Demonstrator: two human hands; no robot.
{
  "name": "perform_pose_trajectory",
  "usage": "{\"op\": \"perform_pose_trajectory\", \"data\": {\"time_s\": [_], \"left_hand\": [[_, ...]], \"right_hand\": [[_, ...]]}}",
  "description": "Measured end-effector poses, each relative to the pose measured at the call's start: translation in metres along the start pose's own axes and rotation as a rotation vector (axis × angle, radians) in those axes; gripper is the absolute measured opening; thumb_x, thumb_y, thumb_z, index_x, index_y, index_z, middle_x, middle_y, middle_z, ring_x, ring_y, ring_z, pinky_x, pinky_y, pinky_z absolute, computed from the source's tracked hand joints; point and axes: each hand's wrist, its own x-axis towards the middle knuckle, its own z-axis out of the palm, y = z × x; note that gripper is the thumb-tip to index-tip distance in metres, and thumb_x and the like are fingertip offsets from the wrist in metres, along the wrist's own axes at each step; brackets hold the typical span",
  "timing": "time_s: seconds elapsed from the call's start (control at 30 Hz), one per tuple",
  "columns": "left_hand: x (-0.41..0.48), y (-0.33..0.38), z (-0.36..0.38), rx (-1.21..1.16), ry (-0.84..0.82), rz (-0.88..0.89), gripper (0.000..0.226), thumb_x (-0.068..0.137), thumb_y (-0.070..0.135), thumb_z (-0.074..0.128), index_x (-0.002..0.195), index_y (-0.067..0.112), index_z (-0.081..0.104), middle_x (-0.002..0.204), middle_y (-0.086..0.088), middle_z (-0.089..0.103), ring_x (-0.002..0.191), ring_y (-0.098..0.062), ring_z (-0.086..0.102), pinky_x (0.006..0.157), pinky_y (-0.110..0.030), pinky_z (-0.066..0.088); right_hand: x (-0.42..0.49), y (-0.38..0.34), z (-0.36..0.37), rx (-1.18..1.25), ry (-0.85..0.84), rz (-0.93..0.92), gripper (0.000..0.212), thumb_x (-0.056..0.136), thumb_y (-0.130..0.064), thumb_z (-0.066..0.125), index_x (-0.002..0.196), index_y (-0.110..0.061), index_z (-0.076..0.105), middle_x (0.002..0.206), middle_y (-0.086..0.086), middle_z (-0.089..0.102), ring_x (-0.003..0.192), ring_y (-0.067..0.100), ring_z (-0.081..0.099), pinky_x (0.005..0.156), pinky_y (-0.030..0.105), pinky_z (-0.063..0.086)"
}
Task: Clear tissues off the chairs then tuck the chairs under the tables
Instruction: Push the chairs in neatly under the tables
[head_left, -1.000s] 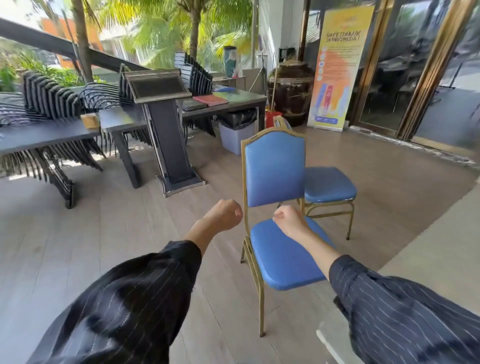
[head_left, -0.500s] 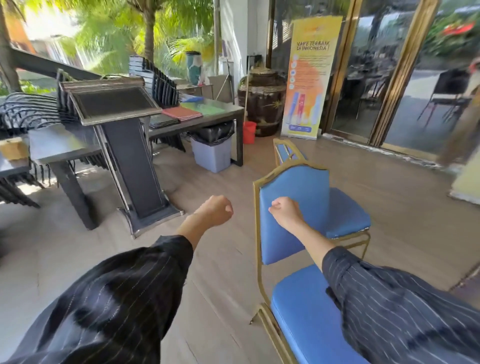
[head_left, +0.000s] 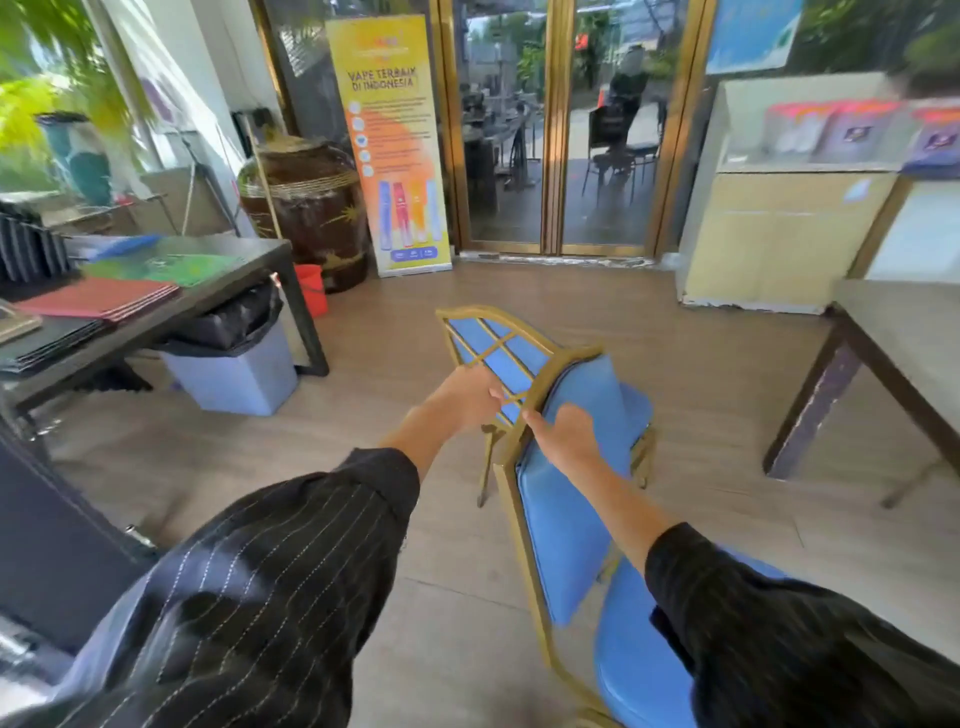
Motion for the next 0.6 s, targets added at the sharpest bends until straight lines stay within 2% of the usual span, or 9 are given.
{"op": "perform_pose_trajectory", "data": {"time_s": [0.07, 0.1, 0.17, 0.23, 0.27, 0.37, 0.43, 0.53, 0.6], "left_hand": [[0.044, -0.004, -0.006, -0.042, -0.007, 0.077, 0.034, 0.089, 0.003, 0.043, 0.111, 0.003, 0.068, 0.121, -0.014, 0.065, 0.117, -0.029, 0.057, 0.098, -0.036, 0.045], [0.063, -0.006, -0.009, -0.078, -0.021, 0.109, 0.035, 0.087, 0.001, 0.043, 0.112, 0.004, 0.068, 0.122, -0.013, 0.065, 0.117, -0.028, 0.057, 0.097, -0.035, 0.046], [0.093, -0.008, -0.012, -0.086, -0.041, 0.195, 0.037, 0.086, 0.001, 0.044, 0.114, 0.006, 0.068, 0.123, -0.011, 0.065, 0.116, -0.028, 0.058, 0.095, -0.034, 0.048], [0.117, -0.011, -0.011, -0.049, -0.077, 0.303, 0.037, 0.088, 0.005, 0.047, 0.12, 0.01, 0.065, 0.127, -0.01, 0.064, 0.116, -0.027, 0.059, 0.095, -0.032, 0.047], [0.128, -0.011, -0.012, -0.046, -0.098, 0.359, 0.037, 0.089, 0.008, 0.048, 0.124, 0.012, 0.062, 0.129, -0.009, 0.063, 0.116, -0.027, 0.059, 0.095, -0.03, 0.045], [0.163, -0.006, -0.007, -0.065, -0.172, 0.494, 0.036, 0.093, 0.013, 0.047, 0.126, 0.014, 0.059, 0.131, -0.008, 0.061, 0.118, -0.025, 0.057, 0.094, -0.03, 0.043], [0.184, 0.006, 0.002, -0.042, -0.258, 0.583, 0.036, 0.092, 0.011, 0.047, 0.125, 0.011, 0.06, 0.13, -0.011, 0.061, 0.121, -0.026, 0.054, 0.098, -0.033, 0.042], [0.218, 0.02, 0.028, 0.075, -0.37, 0.687, 0.039, 0.093, 0.016, 0.045, 0.131, 0.012, 0.055, 0.137, -0.011, 0.055, 0.131, -0.029, 0.045, 0.106, -0.037, 0.038], [0.238, 0.027, 0.045, 0.172, -0.455, 0.743, 0.041, 0.097, 0.021, 0.037, 0.137, 0.016, 0.048, 0.148, -0.007, 0.043, 0.142, -0.03, 0.029, 0.114, -0.042, 0.028]], "right_hand": [[0.023, -0.013, 0.02, 0.051, 0.039, 0.075, 0.06, 0.09, -0.047, 0.051, 0.103, 0.011, 0.061, 0.11, 0.03, 0.061, 0.113, 0.04, 0.051, 0.091, 0.042, 0.039], [0.032, -0.02, 0.031, 0.039, 0.054, 0.122, 0.066, 0.088, -0.053, 0.05, 0.111, 0.009, 0.058, 0.118, 0.029, 0.057, 0.119, 0.04, 0.047, 0.096, 0.042, 0.037], [0.041, -0.03, 0.054, -0.011, 0.096, 0.24, 0.084, 0.084, -0.058, 0.053, 0.133, 0.007, 0.039, 0.14, 0.034, 0.034, 0.133, 0.045, 0.028, 0.109, 0.045, 0.026], [0.039, -0.037, 0.076, -0.11, 0.176, 0.309, 0.091, 0.083, -0.053, 0.058, 0.142, 0.006, 0.02, 0.148, 0.037, 0.012, 0.14, 0.046, 0.012, 0.115, 0.046, 0.014], [0.038, -0.037, 0.085, -0.143, 0.24, 0.313, 0.086, 0.084, -0.046, 0.059, 0.142, 0.005, 0.02, 0.149, 0.036, 0.01, 0.14, 0.046, 0.012, 0.116, 0.045, 0.013], [0.042, -0.03, 0.098, -0.13, 0.447, 0.302, 0.068, 0.079, -0.022, 0.063, 0.136, 0.001, 0.034, 0.146, 0.03, 0.026, 0.132, 0.045, 0.028, 0.111, 0.046, 0.024], [0.048, -0.025, 0.101, -0.128, 0.543, 0.319, 0.067, 0.072, -0.014, 0.064, 0.133, 0.002, 0.041, 0.137, 0.027, 0.04, 0.122, 0.043, 0.04, 0.105, 0.046, 0.033], [0.06, -0.021, 0.107, -0.192, 0.598, 0.42, 0.076, 0.06, -0.017, 0.073, 0.126, 0.01, 0.047, 0.114, 0.026, 0.058, 0.102, 0.042, 0.057, 0.096, 0.044, 0.043], [0.071, -0.016, 0.109, -0.239, 0.642, 0.484, 0.08, 0.065, -0.024, 0.073, 0.129, 0.012, 0.042, 0.117, 0.027, 0.057, 0.108, 0.042, 0.056, 0.099, 0.043, 0.046]]}}
